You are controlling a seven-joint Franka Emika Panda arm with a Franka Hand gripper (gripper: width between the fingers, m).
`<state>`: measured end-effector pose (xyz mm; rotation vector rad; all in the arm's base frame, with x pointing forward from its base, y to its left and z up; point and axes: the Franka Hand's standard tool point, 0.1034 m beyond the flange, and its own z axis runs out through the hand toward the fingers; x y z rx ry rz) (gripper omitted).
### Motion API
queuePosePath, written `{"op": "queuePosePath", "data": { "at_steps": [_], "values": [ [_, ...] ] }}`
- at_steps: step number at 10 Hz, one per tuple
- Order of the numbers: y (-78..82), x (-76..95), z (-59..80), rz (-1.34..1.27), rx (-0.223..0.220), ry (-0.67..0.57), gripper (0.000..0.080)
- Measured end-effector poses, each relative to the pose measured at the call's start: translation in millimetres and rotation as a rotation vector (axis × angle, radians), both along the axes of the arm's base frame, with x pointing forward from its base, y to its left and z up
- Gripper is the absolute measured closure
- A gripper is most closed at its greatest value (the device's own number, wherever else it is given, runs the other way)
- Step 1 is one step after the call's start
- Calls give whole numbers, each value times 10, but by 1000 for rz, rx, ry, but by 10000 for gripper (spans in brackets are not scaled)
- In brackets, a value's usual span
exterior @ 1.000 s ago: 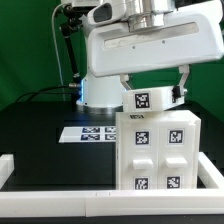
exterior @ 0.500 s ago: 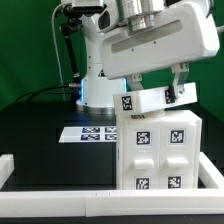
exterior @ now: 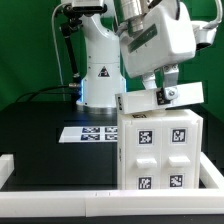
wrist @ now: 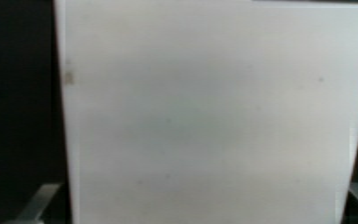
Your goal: Assemble cabinet
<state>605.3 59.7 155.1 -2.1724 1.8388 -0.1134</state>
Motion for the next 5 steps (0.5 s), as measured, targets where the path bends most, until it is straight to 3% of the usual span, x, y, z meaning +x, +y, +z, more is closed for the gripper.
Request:
{"op": "queuePosePath", "data": {
  "at_steps": [5],
  "values": [
    [34, -17, 0, -244, 104, 83, 242]
  ]
}}
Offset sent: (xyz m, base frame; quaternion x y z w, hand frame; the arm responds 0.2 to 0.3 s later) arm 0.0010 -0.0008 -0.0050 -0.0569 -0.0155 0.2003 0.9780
